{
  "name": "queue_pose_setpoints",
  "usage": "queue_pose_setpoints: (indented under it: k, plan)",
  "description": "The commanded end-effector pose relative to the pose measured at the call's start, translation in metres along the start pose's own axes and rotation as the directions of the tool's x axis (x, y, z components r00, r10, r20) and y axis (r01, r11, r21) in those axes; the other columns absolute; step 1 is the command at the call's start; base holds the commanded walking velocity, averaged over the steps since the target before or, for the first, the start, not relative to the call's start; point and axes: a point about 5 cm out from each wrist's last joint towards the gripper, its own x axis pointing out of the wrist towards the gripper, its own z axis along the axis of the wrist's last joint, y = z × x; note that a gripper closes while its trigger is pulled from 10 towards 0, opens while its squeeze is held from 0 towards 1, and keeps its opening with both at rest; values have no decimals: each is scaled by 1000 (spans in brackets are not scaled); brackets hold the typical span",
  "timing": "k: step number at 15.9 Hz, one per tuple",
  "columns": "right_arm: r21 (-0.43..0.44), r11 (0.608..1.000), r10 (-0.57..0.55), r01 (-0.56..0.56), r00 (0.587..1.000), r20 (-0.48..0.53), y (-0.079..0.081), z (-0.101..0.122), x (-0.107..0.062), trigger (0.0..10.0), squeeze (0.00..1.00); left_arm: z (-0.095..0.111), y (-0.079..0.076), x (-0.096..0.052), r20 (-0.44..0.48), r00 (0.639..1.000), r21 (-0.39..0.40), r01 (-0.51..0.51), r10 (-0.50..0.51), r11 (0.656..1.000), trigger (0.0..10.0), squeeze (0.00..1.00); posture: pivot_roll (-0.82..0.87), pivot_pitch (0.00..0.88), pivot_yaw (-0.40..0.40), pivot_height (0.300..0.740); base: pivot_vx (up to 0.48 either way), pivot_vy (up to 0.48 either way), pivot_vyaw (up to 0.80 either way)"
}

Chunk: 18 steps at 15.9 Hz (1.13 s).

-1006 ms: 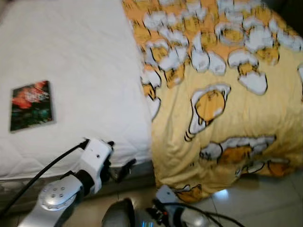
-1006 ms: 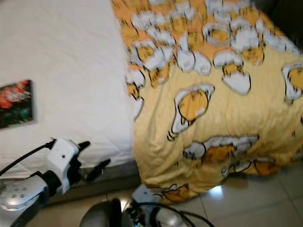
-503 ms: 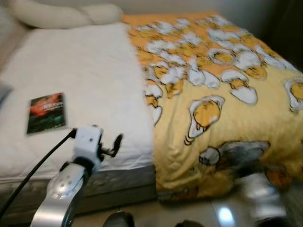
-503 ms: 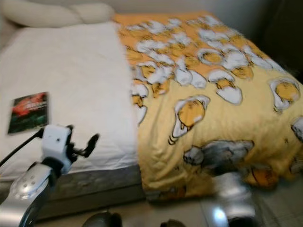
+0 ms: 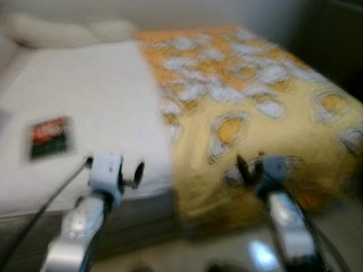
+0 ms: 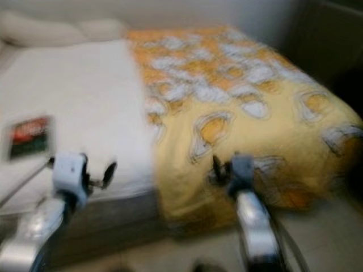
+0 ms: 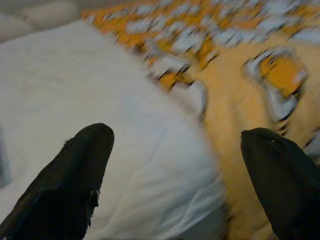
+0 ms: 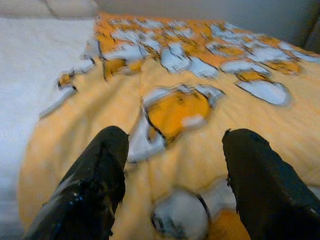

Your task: Clean up the room

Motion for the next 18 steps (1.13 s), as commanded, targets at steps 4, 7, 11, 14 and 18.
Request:
queue_pose_setpoints:
  k: [4,7,11,14,18]
  plan:
    - [38,999,-5,3,998,69,-4,24,2,10000,0,-7,4,-1,-25,998,-35,-60,59,998,10000,0,17,0,-8,740,0,-282,0]
    - [63,998,-29,22,992,124,-10,36,4,10000,0,-8,5,2,-30,997,-43,-76,75,996,10000,0,18,0,-15,740,0,-284,0]
    - [130,989,62,-74,994,92,-1,40,4,10000,0,-11,7,2,-40,994,-28,-101,100,994,10000,0,31,0,-40,740,0,-283,0]
    - [88,990,106,-111,992,62,4,37,6,10000,0,-11,6,2,-39,994,-19,-104,103,994,10000,0,38,0,-52,740,0,-281,800]
    - [128,989,67,-68,998,13,-3,33,9,10000,0,-11,5,1,-36,994,-4,-103,102,995,10000,0,46,0,-60,740,0,-280,800]
